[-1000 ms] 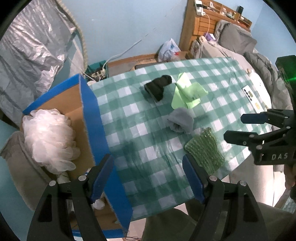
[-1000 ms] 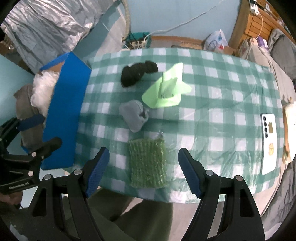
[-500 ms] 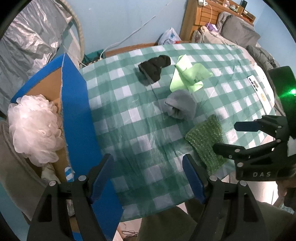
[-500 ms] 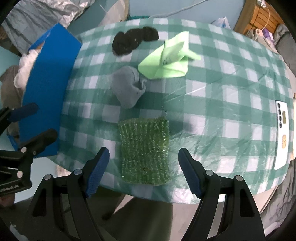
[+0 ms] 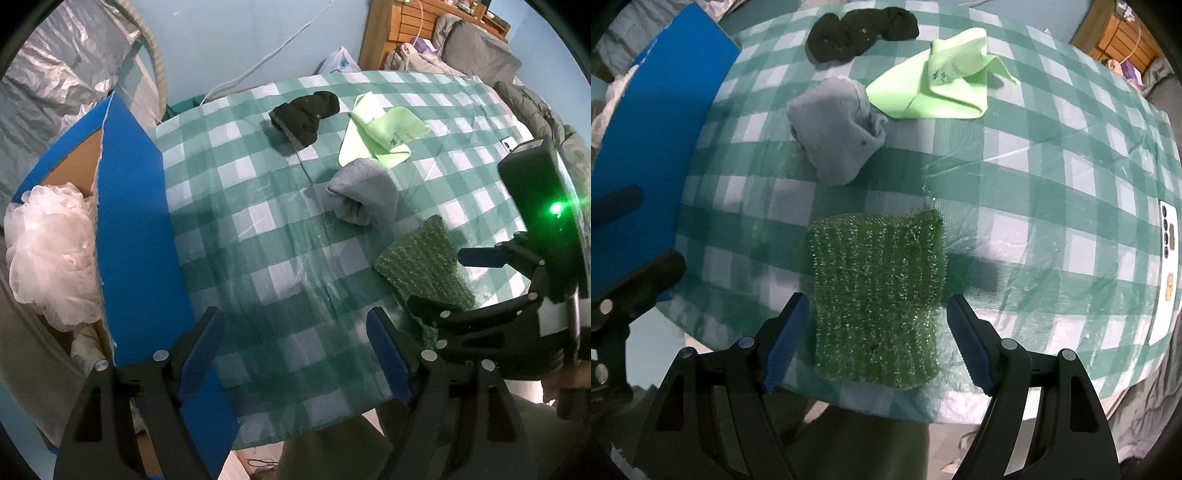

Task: Organize soft objects
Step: 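Lower the right tool onto the green mesh scrubber pad and close it, then grasp the small gray sock with the left tool while the right tool holds the scrubber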

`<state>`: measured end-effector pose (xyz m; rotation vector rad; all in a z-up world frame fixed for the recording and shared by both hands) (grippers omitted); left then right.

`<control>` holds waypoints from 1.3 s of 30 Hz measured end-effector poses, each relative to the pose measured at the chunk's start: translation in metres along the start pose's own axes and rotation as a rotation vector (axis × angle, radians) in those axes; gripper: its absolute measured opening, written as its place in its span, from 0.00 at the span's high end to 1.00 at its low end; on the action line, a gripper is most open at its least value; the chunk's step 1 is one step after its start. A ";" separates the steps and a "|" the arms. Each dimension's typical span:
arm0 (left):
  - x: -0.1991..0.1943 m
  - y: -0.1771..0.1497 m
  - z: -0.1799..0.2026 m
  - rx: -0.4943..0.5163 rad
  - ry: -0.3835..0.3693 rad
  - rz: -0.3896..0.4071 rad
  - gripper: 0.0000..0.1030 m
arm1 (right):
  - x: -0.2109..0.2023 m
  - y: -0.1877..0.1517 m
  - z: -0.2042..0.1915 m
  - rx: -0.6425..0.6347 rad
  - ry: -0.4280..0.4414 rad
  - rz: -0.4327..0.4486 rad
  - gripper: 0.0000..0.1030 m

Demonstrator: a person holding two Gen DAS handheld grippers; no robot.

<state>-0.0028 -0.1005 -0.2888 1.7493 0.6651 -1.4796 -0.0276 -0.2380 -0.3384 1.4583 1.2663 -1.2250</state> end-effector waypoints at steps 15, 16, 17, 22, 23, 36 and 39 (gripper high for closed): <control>-0.001 0.011 0.010 0.022 -0.022 0.004 0.21 | 0.008 -0.005 -0.007 -0.056 -0.033 0.032 0.86; -0.001 0.013 0.011 0.021 -0.023 0.005 0.21 | 0.005 -0.004 -0.004 -0.058 -0.032 0.036 0.86; -0.001 0.015 0.012 0.020 -0.024 0.006 0.21 | 0.003 -0.003 -0.002 -0.054 -0.028 0.038 0.86; 0.001 0.027 0.016 0.010 -0.035 0.009 0.21 | -0.007 0.006 0.018 -0.005 0.005 0.054 0.87; 0.002 0.029 0.017 0.008 -0.036 0.008 0.21 | -0.011 0.011 0.027 0.016 0.019 0.061 0.87; 0.014 0.060 0.022 -0.082 -0.088 0.009 0.20 | -0.033 0.042 0.069 0.064 0.042 0.092 0.87; 0.020 0.069 0.022 -0.099 -0.082 0.008 0.17 | -0.041 0.053 0.080 0.056 0.059 0.102 0.87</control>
Point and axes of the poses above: each gripper's, at about its wrist camera, not at the fingertips, and x roughly the way its jaws point, z to its right, y to its top, the point moved 8 cm from there along x, roughly the way its jaws point, and after that the axes turned 15 degrees about x, right-handed, at the moved point
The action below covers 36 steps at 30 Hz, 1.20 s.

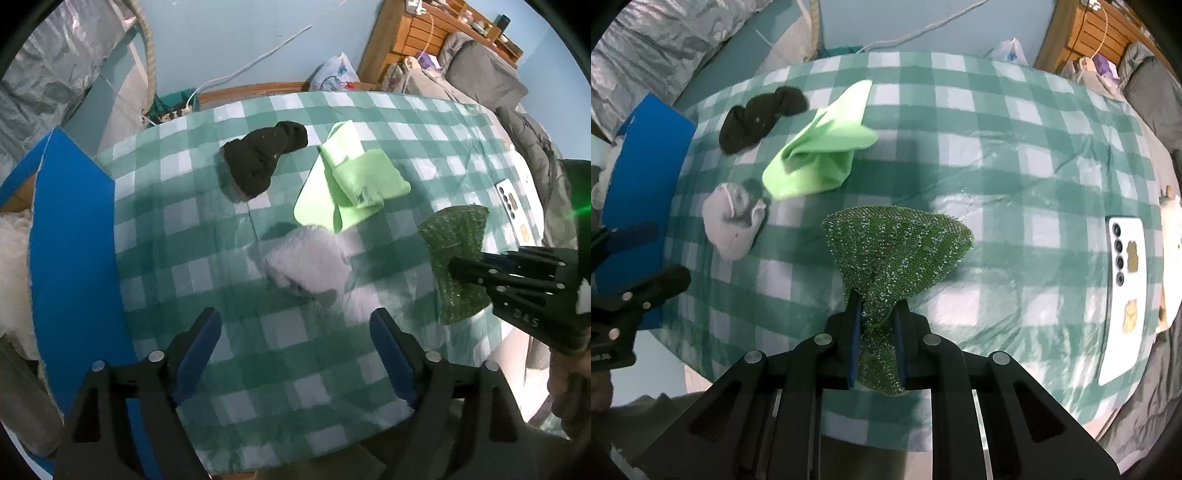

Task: Organize soft objects
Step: 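Grasp the small gray sock with the left tool while the right tool holds the scrubber, then lift and carry the small gray sock and green scrubber with both tools over the box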

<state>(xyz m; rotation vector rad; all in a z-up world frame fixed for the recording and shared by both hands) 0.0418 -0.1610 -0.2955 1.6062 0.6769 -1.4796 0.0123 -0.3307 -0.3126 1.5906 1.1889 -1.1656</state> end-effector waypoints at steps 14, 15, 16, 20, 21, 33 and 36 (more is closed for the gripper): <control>0.033 0.022 -0.002 -0.059 0.028 -0.052 0.17 | -0.011 0.031 0.021 -0.047 0.033 0.006 0.87; 0.036 0.023 -0.002 -0.065 0.027 -0.058 0.17 | -0.011 0.032 0.022 -0.051 0.034 0.006 0.87; 0.039 0.023 -0.002 -0.068 0.028 -0.063 0.17 | -0.011 0.034 0.024 -0.056 0.037 0.003 0.87; 0.049 0.025 0.000 -0.070 0.038 -0.086 0.17 | -0.010 0.038 0.027 -0.067 0.043 -0.004 0.87; 0.050 0.025 0.000 -0.074 0.044 -0.086 0.20 | -0.010 0.039 0.028 -0.070 0.044 -0.005 0.87; 0.048 0.026 0.000 -0.081 0.060 -0.079 0.69 | -0.010 0.045 0.023 -0.095 0.062 0.003 0.87; 0.045 0.023 0.000 -0.076 0.068 -0.079 0.70 | -0.014 0.047 0.022 -0.093 0.067 0.010 0.87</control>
Point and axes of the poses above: each gripper's, at about its wrist camera, not at the fingertips, and x roughly the way its jaws point, z to its right, y to its top, the point moved 8 cm from there along x, roughly the way its jaws point, and after that the axes turned 15 degrees about x, right-handed, at the moved point
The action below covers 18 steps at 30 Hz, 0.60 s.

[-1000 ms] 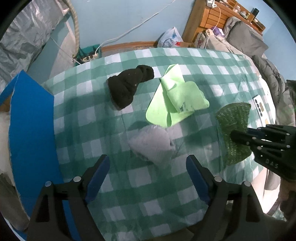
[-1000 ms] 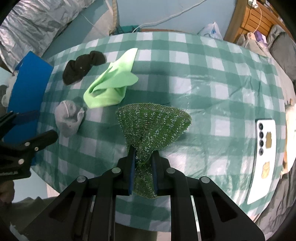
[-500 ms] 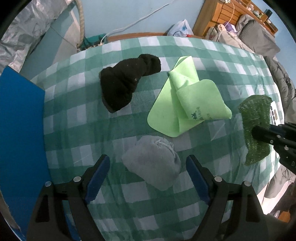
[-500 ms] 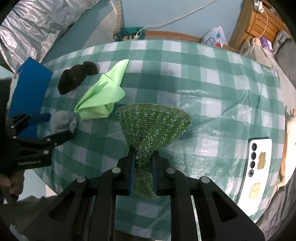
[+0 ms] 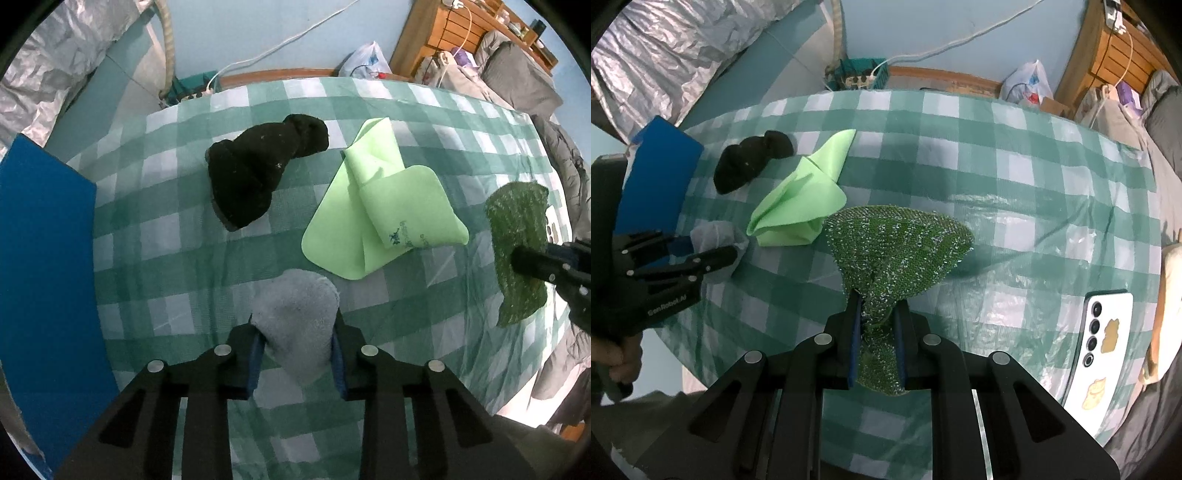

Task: Organize soft objects
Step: 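Lift and carry the small gray sock and green scrubber with both tools over the box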

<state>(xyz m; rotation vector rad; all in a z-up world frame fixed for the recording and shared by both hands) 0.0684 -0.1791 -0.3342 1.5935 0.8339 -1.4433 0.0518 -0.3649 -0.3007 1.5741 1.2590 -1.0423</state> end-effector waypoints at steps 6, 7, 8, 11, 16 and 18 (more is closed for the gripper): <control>-0.011 -0.005 -0.003 0.005 0.010 0.014 0.71 | -0.012 0.005 -0.004 0.003 0.006 0.020 0.87; -0.013 -0.005 -0.003 0.007 0.015 0.017 0.71 | -0.014 0.006 -0.006 0.003 0.006 0.024 0.87; -0.017 -0.006 -0.004 0.008 0.015 0.023 0.71 | -0.016 0.006 -0.007 0.002 0.005 0.028 0.87; -0.028 -0.008 -0.008 0.000 0.009 0.041 0.71 | -0.023 0.008 -0.012 -0.002 0.005 0.040 0.87; -0.048 -0.004 -0.013 0.001 0.015 0.078 0.71 | -0.037 0.010 -0.023 -0.013 0.007 0.059 0.87; -0.056 -0.004 -0.014 0.002 0.021 0.093 0.71 | -0.043 0.011 -0.029 -0.023 0.010 0.065 0.87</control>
Point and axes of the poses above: each gripper's, at about its wrist camera, not at the fingertips, and x roughly the way its jaws point, z to its right, y to its top, the point moved 8 cm from there along x, roughly the way its jaws point, and after that the axes turned 15 degrees about x, right-handed, at the moved point
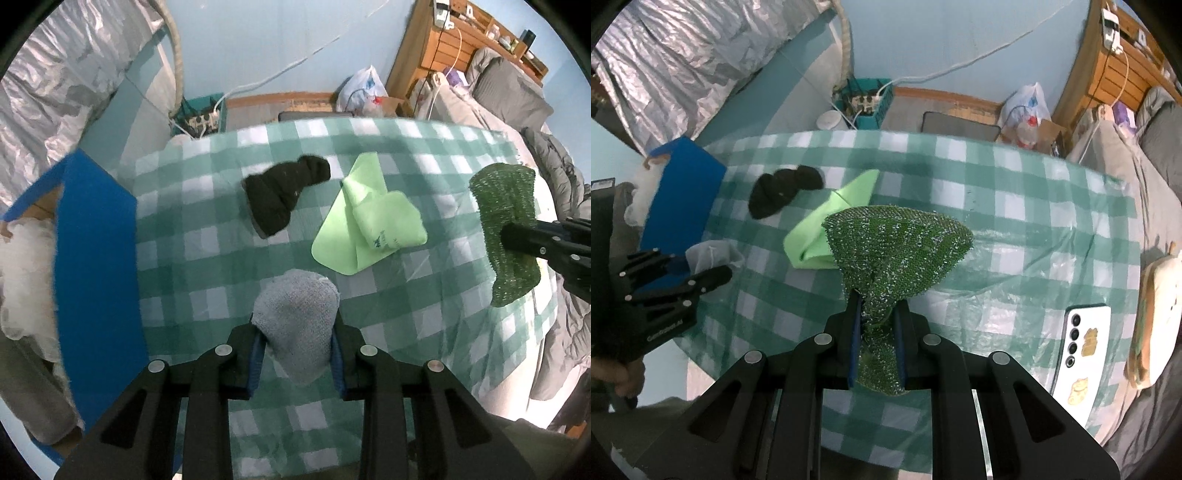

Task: Organize soft objects
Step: 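Lift and carry the small gray sock and green scrubber with both tools over the box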

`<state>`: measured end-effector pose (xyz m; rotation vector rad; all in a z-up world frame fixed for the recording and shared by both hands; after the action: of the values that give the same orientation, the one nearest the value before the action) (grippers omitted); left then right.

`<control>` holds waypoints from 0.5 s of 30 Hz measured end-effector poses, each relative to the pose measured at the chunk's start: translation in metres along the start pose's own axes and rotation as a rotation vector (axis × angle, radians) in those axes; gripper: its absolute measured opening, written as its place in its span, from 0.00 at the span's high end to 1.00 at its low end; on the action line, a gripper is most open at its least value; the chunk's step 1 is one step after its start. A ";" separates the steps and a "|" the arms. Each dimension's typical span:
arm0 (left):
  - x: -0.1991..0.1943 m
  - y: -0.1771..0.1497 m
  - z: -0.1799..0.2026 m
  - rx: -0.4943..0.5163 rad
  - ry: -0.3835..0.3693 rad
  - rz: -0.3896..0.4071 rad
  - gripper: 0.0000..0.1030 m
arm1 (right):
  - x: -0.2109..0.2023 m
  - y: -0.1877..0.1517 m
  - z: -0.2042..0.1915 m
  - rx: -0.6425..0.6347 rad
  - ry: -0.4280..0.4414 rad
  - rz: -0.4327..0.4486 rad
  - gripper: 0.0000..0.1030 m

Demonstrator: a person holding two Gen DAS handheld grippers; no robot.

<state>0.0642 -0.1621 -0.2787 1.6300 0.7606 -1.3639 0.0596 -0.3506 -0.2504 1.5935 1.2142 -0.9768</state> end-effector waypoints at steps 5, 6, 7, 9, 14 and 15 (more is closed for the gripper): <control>-0.025 0.005 -0.002 0.007 0.014 0.043 0.71 | -0.010 0.003 -0.013 -0.012 0.004 0.009 0.87; -0.030 0.004 -0.003 0.007 0.016 0.052 0.71 | -0.012 0.003 -0.016 -0.013 0.005 0.010 0.87; -0.034 0.005 -0.005 0.007 0.017 0.060 0.71 | -0.014 0.004 -0.020 -0.014 0.008 0.012 0.87; -0.045 0.007 -0.008 0.008 0.017 0.079 0.71 | -0.018 0.004 -0.025 -0.014 0.013 0.015 0.87; -0.065 0.009 -0.017 0.006 0.028 0.117 0.71 | -0.023 0.005 -0.039 -0.025 0.023 0.019 0.87; -0.068 0.009 -0.019 0.008 0.032 0.122 0.71 | -0.024 0.006 -0.042 -0.027 0.026 0.019 0.87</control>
<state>0.0657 -0.1449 -0.2099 1.6804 0.6634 -1.2586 0.0630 -0.3185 -0.2143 1.5980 1.2226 -0.9269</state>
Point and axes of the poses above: each gripper's, at about its wrist camera, not at the fingertips, and x roughly the way its jaws point, z to its right, y to its top, the point moved 8 cm from there along x, roughly the way its jaws point, and after that the axes turned 15 degrees about x, right-handed, at the moved point
